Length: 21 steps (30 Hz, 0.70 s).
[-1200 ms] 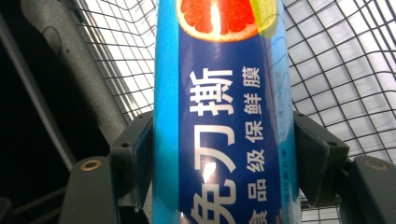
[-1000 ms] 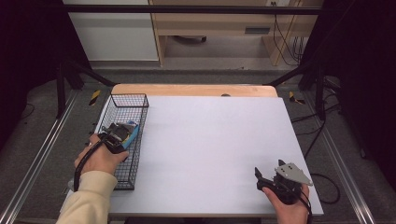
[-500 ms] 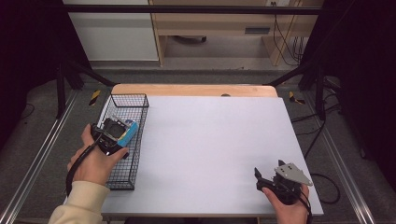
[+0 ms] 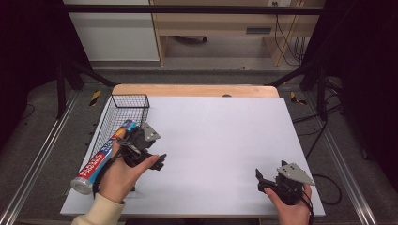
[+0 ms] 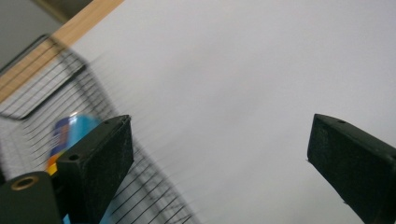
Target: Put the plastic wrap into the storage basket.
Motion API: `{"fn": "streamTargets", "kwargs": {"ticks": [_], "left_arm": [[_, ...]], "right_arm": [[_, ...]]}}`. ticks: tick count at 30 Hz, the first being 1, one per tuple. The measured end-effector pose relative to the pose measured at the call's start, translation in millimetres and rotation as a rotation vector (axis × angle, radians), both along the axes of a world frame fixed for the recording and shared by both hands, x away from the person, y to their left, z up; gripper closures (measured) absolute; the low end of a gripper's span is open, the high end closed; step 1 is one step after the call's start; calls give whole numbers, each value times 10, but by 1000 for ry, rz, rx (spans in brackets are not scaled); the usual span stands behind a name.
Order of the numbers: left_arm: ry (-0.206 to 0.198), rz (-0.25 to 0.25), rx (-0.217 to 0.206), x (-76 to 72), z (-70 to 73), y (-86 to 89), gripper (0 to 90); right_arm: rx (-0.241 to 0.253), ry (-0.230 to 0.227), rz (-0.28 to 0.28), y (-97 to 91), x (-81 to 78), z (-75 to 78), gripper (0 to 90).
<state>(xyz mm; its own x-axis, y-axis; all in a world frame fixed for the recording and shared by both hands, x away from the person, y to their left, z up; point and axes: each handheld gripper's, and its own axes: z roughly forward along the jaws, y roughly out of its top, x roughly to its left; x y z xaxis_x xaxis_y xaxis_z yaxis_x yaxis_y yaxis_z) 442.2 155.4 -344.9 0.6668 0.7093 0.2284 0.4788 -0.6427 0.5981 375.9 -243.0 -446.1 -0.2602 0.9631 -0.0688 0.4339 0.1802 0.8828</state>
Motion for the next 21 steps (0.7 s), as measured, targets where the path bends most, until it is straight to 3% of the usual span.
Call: {"fn": "streamTargets", "kwargs": {"ticks": [5, 8, 11, 16, 18, 21], "left_arm": [[25, -108, -112, -17, -243, -287, 66], [27, -155, -127, -11, -445, -437, 66], [16, -191, -190, -6, -664, -544, 69], [32, -234, -203, -65, -997, -600, 70], [38, -249, -199, -106, -1056, -579, 73], [-5, -251, -202, -179, -1060, -510, 70]], "right_arm": [[10, -3, 34, 18, 0, 5, 39], [9, 5, 42, 17, 7, -12, 36], [16, 7, 37, 1, 15, -20, 35], [7, 43, 37, -13, 37, -57, 41], [7, 49, 39, -7, 46, -63, 43], [-3, 48, 37, 12, 59, -76, 46]]}}
